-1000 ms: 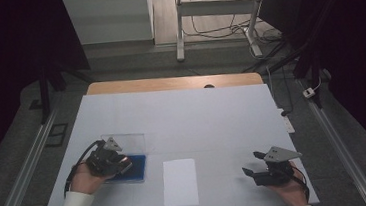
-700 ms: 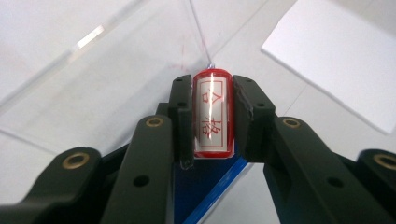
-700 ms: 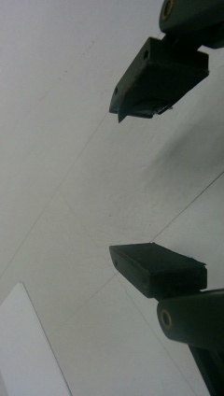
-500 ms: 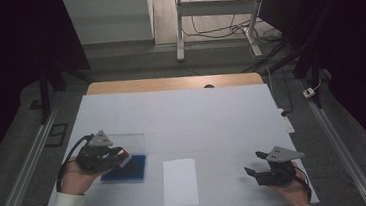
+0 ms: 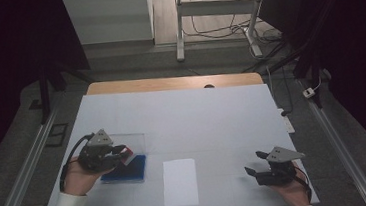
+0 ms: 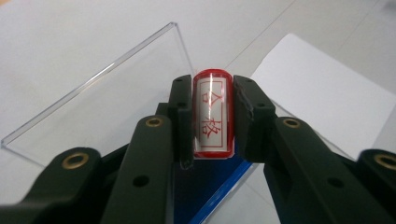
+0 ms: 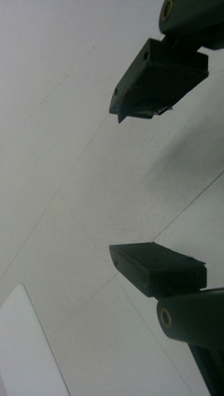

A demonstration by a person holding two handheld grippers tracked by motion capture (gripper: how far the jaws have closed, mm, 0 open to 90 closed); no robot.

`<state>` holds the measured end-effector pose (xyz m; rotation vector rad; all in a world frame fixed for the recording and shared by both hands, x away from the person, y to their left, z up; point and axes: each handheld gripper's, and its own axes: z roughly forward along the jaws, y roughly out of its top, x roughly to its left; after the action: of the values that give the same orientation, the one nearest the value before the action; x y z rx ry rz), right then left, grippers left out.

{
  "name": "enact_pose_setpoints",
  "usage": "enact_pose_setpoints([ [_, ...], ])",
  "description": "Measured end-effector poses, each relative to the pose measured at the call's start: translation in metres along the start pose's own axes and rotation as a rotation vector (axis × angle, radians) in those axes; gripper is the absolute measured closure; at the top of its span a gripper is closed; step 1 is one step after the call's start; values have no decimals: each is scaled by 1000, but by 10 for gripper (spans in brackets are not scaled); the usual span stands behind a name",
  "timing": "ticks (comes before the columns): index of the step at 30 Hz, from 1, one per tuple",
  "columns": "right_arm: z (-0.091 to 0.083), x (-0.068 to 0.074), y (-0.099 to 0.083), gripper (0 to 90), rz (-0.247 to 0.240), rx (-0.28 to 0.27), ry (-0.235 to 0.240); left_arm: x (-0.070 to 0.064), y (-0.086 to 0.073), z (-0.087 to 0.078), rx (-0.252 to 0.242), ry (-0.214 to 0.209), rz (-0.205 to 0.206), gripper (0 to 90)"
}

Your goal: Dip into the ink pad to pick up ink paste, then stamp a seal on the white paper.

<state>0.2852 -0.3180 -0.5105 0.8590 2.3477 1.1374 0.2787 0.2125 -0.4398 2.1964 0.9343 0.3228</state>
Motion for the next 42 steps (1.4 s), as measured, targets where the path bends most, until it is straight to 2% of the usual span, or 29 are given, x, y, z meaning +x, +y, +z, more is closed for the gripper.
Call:
enact_pose_setpoints([
  [6, 1, 0, -1, 266, 0, 6, 2, -5, 3, 0, -22, -29, 4, 704],
  [24, 2, 0, -1, 266, -3, 10, 2, -28, 15, 16, -10, -91, 66, 704],
  [32, 2, 0, -1, 266, 2, 3, 6, -38, 18, 26, -14, -106, 74, 704],
  [42, 2, 1, -1, 266, -5, 12, 5, -53, 24, 41, 11, -139, 105, 704],
])
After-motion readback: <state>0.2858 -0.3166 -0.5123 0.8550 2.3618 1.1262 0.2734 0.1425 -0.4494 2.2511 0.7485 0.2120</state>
